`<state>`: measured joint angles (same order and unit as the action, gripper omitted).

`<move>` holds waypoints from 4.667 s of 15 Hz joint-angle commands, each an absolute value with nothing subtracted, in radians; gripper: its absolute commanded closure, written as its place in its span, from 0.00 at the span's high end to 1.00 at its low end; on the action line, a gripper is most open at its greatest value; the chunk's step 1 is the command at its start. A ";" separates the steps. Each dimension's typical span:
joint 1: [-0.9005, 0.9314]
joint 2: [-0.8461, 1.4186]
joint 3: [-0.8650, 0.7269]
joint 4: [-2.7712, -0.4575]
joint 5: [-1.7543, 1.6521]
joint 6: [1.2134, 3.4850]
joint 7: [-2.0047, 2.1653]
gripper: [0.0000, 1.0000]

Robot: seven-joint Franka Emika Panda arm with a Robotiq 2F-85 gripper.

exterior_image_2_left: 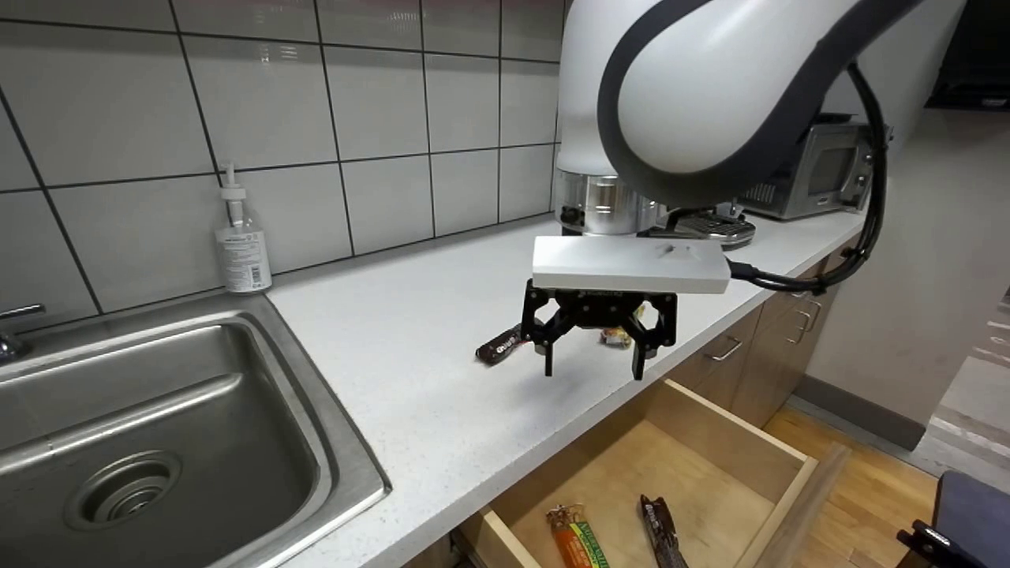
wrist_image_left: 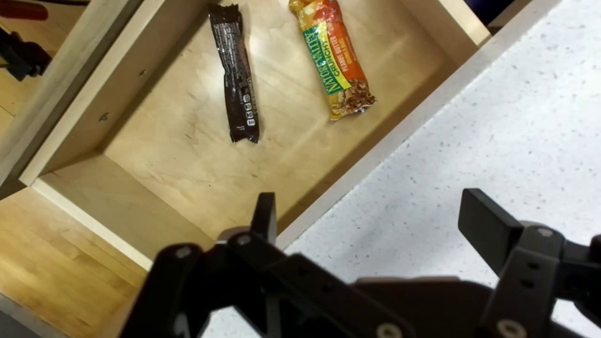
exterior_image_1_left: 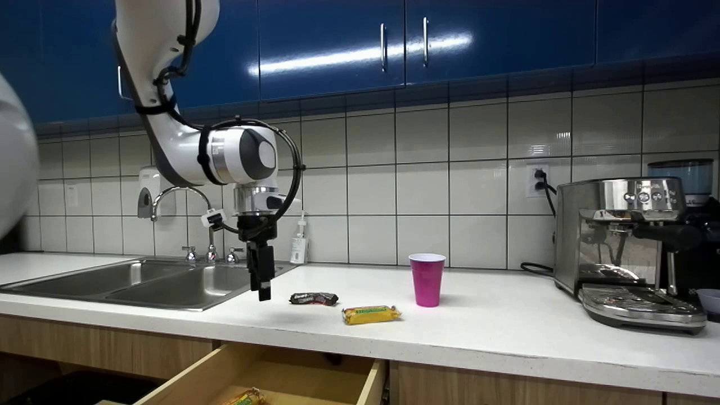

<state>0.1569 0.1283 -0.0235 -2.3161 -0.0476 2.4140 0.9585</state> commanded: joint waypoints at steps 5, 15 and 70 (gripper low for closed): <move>0.141 0.244 -0.012 -2.138 -0.037 2.359 0.972 1.00; 0.158 0.380 -0.053 -1.963 -0.045 2.348 1.083 1.00; 0.219 0.534 -0.116 -1.777 -0.107 2.310 1.327 0.04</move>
<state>0.2179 0.6316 -0.1253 -1.6727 -0.0863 2.3128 1.3489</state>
